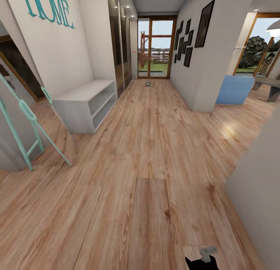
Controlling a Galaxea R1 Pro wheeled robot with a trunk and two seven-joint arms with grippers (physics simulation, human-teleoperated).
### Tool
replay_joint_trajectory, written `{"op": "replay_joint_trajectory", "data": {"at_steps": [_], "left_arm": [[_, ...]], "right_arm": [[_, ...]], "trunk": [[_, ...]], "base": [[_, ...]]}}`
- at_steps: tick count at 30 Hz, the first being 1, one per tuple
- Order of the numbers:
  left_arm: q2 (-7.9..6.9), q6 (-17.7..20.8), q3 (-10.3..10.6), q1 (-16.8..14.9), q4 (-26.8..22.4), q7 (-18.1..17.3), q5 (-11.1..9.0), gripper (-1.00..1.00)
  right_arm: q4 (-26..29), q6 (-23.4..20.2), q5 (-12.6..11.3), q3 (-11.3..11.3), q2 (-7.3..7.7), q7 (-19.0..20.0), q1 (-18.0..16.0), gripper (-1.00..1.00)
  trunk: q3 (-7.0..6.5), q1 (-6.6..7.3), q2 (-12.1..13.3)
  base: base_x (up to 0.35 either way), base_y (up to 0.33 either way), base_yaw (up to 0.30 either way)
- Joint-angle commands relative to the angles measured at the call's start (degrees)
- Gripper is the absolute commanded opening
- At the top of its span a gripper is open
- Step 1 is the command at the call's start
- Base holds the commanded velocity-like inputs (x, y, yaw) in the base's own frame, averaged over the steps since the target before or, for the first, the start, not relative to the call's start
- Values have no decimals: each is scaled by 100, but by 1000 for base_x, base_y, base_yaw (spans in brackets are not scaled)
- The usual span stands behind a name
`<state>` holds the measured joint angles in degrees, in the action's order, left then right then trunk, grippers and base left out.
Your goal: Pick up the two gym shoes and the two sandals from the corridor floor and place them onto the hallstand (shoe rack) in the corridor, making sure they are on the rack and not on the floor. Arrange them so the two gym shoes are next to each other and the two sandals are next to each other.
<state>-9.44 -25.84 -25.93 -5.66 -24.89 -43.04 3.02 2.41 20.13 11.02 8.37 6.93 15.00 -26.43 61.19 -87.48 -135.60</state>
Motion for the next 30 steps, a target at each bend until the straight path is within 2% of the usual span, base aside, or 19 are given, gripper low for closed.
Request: {"op": "replay_joint_trajectory", "data": {"at_steps": [1, 18, 30], "left_arm": [[4, -17, -44, -6, 3, -38, 32, 100], [4, -17, -44, -6, 3, -38, 27, 100], [4, -14, -44, -6, 10, -38, 24, 100]], "right_arm": [[-4, 17, 49, 50, 1, 20, -3, 100], [-6, 17, 49, 50, 1, 20, -3, 100], [-7, 17, 49, 50, 1, 20, -3, 100]], "trunk": [[-1, -3, -2], [-26, -3, -2], [-30, -3, -2]], "base": [[336, 0, 0], [336, 2, 0], [336, 88, -13]]}}
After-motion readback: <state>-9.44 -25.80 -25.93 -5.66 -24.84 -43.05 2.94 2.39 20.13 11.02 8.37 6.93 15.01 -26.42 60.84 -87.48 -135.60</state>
